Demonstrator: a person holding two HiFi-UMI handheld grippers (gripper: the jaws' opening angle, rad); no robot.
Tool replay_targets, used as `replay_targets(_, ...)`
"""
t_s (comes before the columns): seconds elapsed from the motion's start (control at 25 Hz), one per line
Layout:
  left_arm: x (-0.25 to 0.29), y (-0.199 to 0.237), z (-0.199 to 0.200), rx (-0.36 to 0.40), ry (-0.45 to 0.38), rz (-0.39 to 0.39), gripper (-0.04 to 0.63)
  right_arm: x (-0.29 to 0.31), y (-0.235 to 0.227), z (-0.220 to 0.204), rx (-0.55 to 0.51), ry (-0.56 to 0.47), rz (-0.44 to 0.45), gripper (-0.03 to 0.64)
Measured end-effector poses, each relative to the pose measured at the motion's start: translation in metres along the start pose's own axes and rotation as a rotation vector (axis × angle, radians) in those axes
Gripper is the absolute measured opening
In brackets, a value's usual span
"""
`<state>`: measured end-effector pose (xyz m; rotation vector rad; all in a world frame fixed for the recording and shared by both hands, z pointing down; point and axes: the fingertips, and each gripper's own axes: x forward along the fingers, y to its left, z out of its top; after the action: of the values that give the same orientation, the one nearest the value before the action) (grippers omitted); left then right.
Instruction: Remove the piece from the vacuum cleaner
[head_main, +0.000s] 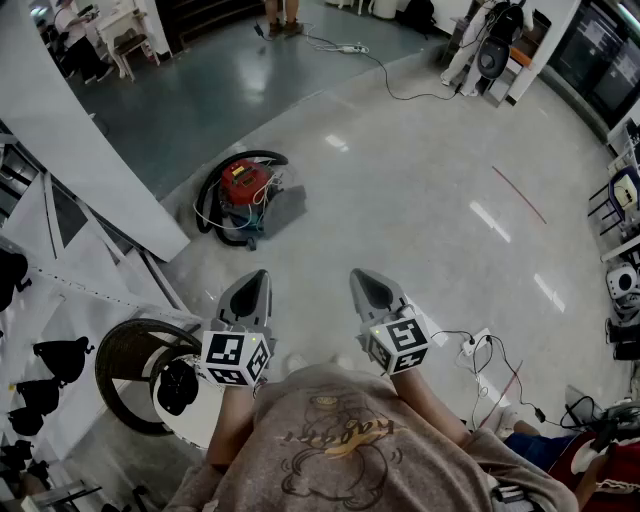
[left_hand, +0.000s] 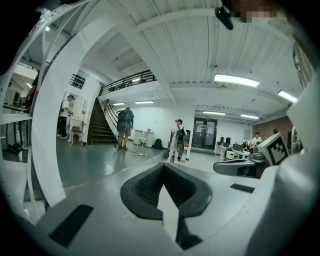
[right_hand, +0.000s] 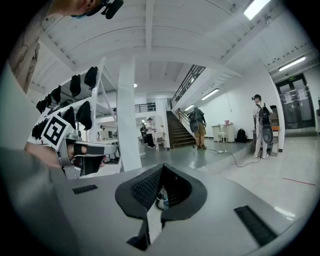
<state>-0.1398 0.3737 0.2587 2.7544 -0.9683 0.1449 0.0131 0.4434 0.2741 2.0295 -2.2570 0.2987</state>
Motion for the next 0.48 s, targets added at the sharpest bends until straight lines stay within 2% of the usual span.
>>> replay_targets(0.48, -0.009, 0.016, -0.002, 0.008, 0.018, -0.022, 0.002, 0.005, 0.016, -0.007, 0.025, 0.005, -0.009, 0.000)
